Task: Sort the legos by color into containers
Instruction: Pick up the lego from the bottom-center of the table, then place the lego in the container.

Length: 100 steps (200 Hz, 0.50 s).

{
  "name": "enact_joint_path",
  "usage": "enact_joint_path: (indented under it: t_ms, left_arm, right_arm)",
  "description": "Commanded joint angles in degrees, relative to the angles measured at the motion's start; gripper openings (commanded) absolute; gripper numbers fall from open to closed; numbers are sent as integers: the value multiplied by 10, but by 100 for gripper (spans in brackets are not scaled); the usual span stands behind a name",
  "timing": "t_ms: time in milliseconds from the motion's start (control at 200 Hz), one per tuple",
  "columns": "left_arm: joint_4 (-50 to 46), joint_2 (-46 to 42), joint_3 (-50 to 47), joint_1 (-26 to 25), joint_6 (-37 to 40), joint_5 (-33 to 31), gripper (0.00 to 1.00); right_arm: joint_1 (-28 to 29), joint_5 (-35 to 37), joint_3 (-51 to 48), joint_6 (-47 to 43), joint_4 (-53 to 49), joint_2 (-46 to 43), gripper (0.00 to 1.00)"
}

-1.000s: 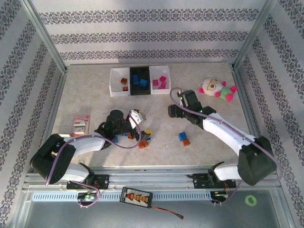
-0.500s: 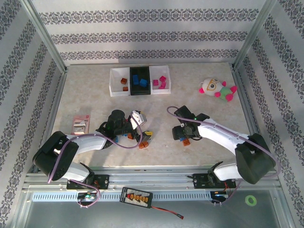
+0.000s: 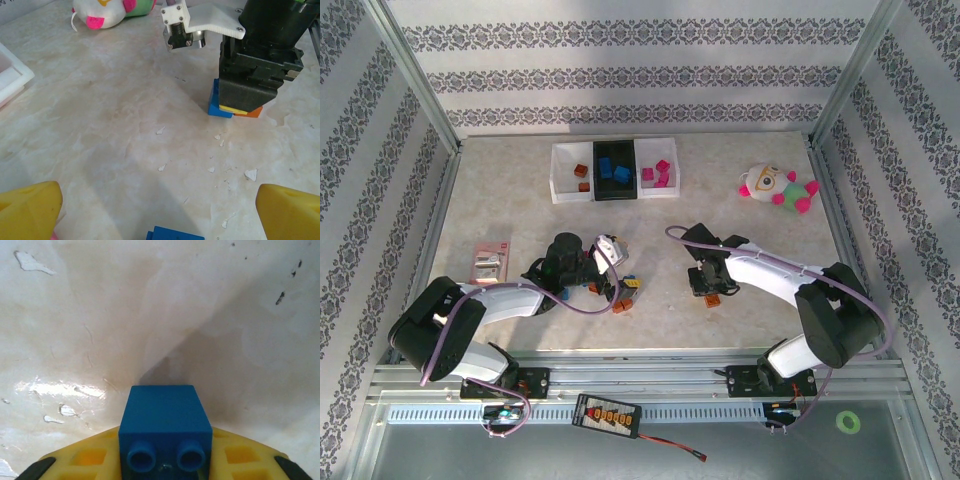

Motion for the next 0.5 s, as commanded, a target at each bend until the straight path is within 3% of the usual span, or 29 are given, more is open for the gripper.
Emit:
enact_joint_path:
  t_ms: [0, 235, 494]
  left_arm:
    - [13, -19, -12, -8, 12, 8, 99]
    - [9, -54, -35, -8, -4, -36, 99]
    - [-37, -104, -50, -9, -7, -65, 99]
  right_arm:
    - [8, 12, 28, 0, -18, -23, 25]
    - [9, 8, 95, -31, 65, -28, 23]
    - [12, -7, 278, -74, 204, 124, 24]
